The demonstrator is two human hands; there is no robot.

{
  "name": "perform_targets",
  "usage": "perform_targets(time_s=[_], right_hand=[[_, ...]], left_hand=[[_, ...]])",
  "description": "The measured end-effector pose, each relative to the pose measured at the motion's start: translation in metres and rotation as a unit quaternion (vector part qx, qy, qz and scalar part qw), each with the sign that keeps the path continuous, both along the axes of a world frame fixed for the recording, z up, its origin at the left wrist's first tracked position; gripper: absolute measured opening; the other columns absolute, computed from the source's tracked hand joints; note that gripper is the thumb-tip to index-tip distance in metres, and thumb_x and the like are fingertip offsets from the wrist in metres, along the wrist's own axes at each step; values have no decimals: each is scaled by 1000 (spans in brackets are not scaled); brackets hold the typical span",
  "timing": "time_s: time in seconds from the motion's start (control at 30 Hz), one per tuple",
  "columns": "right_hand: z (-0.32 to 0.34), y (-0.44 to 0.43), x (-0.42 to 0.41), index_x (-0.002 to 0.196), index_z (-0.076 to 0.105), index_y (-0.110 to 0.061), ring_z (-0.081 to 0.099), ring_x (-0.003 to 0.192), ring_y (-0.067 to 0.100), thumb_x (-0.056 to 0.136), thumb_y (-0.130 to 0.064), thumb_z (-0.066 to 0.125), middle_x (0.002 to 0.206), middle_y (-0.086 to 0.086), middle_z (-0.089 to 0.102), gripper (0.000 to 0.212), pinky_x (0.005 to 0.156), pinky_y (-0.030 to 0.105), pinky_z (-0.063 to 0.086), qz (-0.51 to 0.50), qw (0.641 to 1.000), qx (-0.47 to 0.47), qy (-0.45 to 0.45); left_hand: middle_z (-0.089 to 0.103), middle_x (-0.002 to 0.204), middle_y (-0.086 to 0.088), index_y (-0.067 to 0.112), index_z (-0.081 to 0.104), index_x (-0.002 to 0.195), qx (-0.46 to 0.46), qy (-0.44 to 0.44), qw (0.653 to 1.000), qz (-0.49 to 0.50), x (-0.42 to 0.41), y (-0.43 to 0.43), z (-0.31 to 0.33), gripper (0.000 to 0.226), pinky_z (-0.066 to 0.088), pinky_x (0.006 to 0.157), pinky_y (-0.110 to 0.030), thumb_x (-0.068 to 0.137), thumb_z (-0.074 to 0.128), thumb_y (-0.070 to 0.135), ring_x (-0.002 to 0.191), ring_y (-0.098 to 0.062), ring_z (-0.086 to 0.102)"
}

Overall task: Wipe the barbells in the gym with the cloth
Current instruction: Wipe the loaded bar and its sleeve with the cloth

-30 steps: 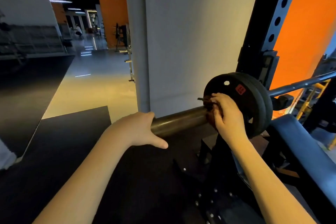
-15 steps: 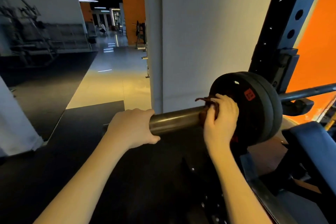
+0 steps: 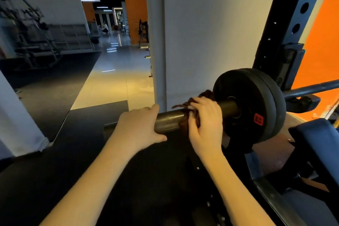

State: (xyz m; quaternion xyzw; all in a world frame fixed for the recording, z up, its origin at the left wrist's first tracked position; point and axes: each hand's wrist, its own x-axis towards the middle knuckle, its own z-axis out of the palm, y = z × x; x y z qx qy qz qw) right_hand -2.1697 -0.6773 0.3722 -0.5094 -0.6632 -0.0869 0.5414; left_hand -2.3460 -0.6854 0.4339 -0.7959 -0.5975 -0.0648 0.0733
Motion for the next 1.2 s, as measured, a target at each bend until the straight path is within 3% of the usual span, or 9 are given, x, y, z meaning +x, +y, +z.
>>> perform_targets(time_s=[0.07,0.13,0.3,0.53,0.77,0.9,1.0,1.1,1.2], right_hand=[[8,1,21,116,65,-12,52,122,16,91,-24,50,124,2,64,32,111,35,32,55,995,-21,-83],[16,10,49,115,66,-13,54,119,15,93,-25,46,121,3,65,32,107,39,40,49,992,-43,-107],[8,13,25,109,66,-8,55,120,23,93,-16,50,118,7,65,24,112,45,34,-110,992,-26,57],[11,10,46,111,66,-10,56,115,19,91,-24,46,117,5,66,33,105,32,38,29,993,-12,-111],[-1,8,1,109,65,-9,53,122,21,93,-26,46,119,5,64,30,115,44,29,-83,996,-8,36],[8,8,40,111,66,-12,56,114,18,93,-28,46,115,4,66,31,106,31,36,21,993,-13,-111],[16,19,59,105,66,-10,58,107,22,93,-27,42,107,6,67,32,98,41,46,-40,998,-21,-32],[7,14,11,103,67,-8,58,112,22,92,-23,46,109,6,67,27,104,52,40,-96,993,-3,61],[3,2,-3,108,67,-11,57,115,18,92,-26,48,115,4,67,29,110,42,37,-3,999,16,-34]], left_hand=[[57,114,3,23,46,129,-148,-26,989,-1,1,13,17,65,49,81,-28,78,71,54,97,-14,56],[57,113,3,23,48,129,-165,-26,986,-2,2,16,16,63,49,84,-29,78,73,50,97,-14,56],[58,107,7,31,47,125,-24,0,1000,-9,0,8,-1,52,48,77,-29,81,67,51,92,-13,56],[60,106,5,26,44,123,153,67,986,3,7,-7,-16,46,47,75,-30,87,60,50,90,-15,60],[60,72,-11,5,62,95,258,67,964,4,6,-4,-38,55,48,60,-37,53,91,25,60,-29,58],[59,109,-2,19,48,124,173,52,983,-25,7,-10,-22,58,49,77,-34,78,75,42,91,-19,60],[45,131,9,32,38,138,-29,-36,998,-31,-13,2,5,70,45,95,-31,79,69,55,114,-12,48],[53,118,9,31,47,132,-95,-46,994,-4,-18,7,11,67,47,84,-29,76,71,58,102,-11,53],[56,102,11,33,49,123,-58,-27,998,5,-15,4,3,57,43,71,-26,77,68,60,88,-9,53]])
